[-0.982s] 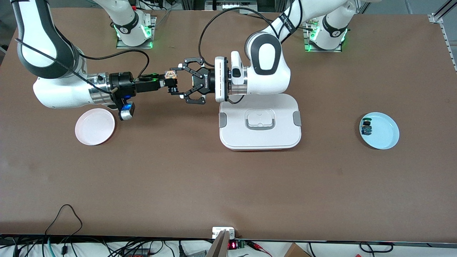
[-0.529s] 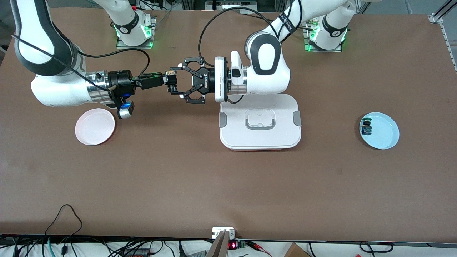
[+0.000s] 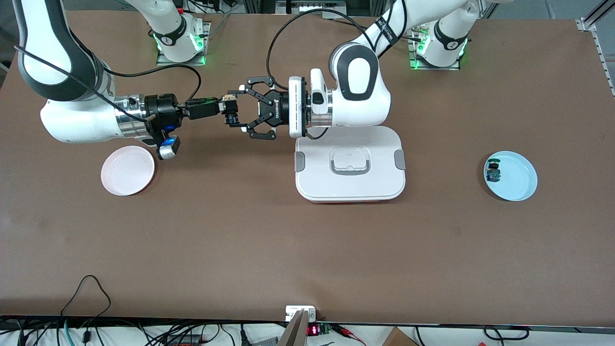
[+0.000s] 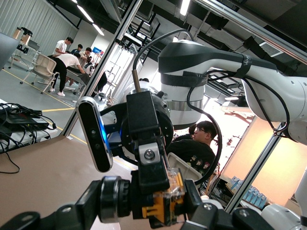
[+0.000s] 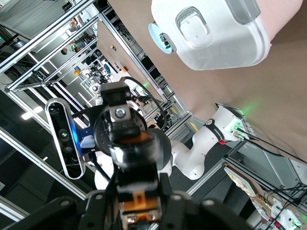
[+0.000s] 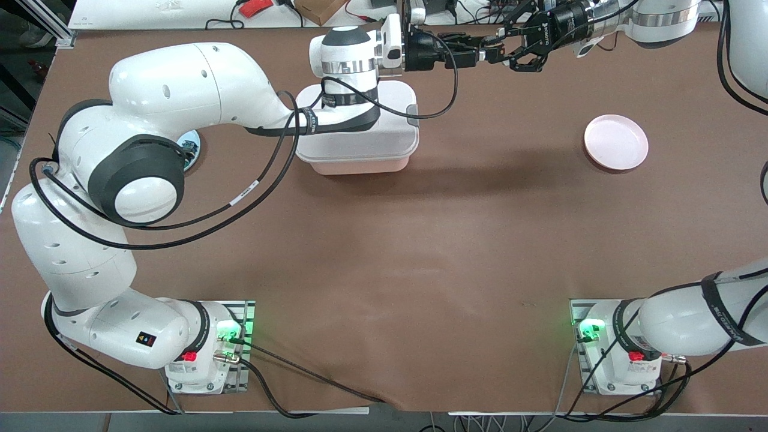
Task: Transfer orange switch to right arm and place
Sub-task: 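Open the left gripper and withdraw it from the switch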
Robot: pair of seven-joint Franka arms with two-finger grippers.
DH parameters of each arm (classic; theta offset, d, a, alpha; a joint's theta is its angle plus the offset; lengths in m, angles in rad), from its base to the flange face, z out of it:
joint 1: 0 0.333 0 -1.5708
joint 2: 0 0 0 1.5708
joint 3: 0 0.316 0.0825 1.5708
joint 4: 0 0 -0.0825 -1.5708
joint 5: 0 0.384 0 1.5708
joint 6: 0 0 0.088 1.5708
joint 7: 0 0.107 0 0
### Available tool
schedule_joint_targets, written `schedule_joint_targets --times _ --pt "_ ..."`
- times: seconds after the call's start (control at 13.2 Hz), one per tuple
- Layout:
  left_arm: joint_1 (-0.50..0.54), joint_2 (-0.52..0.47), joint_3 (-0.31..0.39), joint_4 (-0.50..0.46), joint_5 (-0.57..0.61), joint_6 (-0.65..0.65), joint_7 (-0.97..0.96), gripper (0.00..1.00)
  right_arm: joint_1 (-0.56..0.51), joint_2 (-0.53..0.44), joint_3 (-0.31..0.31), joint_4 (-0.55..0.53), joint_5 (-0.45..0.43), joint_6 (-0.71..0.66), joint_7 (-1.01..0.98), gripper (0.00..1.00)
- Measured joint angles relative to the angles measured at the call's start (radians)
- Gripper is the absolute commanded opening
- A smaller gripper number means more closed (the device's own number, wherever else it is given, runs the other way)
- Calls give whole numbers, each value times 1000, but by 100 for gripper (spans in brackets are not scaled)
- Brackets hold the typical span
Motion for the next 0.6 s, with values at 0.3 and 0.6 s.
schedule_joint_targets --times 0.3,0.6 --pt "19 0 3 16 0 0 0 100 8 0 0 -1 0 3 0 0" --pt "95 0 8 11 0 -92 2 100 7 0 0 -1 0 5 -13 0"
